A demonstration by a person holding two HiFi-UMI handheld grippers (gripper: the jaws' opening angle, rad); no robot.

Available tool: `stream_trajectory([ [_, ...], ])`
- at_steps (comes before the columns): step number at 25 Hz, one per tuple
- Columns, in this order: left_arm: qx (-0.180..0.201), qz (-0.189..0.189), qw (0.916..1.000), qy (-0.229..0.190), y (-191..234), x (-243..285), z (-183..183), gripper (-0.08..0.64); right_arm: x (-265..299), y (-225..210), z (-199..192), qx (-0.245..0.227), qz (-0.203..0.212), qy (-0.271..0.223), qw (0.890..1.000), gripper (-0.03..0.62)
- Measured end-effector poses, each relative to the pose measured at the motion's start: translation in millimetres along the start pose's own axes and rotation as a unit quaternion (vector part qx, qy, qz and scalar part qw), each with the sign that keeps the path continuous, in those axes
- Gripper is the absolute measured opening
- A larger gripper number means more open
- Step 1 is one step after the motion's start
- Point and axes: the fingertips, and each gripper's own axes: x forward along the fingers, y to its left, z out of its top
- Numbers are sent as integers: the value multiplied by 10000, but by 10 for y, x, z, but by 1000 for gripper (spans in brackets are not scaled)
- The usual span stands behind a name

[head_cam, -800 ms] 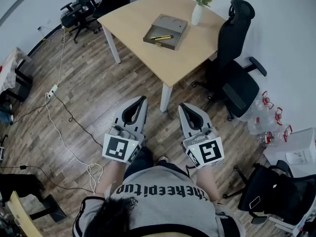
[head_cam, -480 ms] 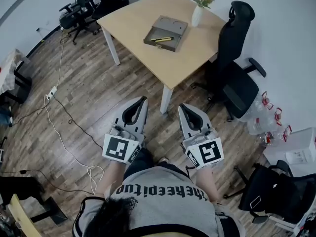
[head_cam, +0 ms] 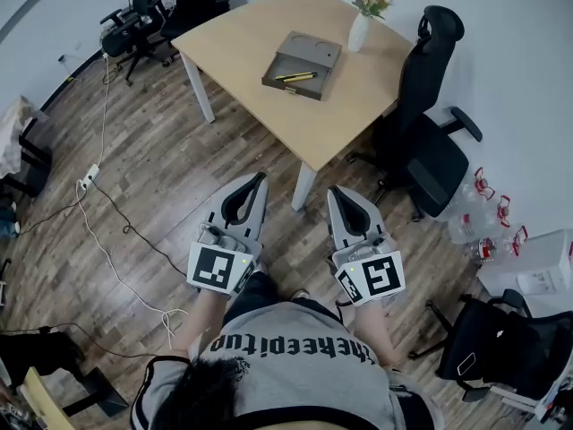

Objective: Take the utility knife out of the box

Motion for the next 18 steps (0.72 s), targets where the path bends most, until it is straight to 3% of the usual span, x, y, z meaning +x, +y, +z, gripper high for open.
stream_trajectory([
  [10,-74,-517,9986,75,533,266,-139,18,580,-58,-81,-14,-424,-28,9991,6],
  [18,-58,-563,9984,56,1039,324,-156,18,970,42,-59,-86,-665,-131,9977,6],
])
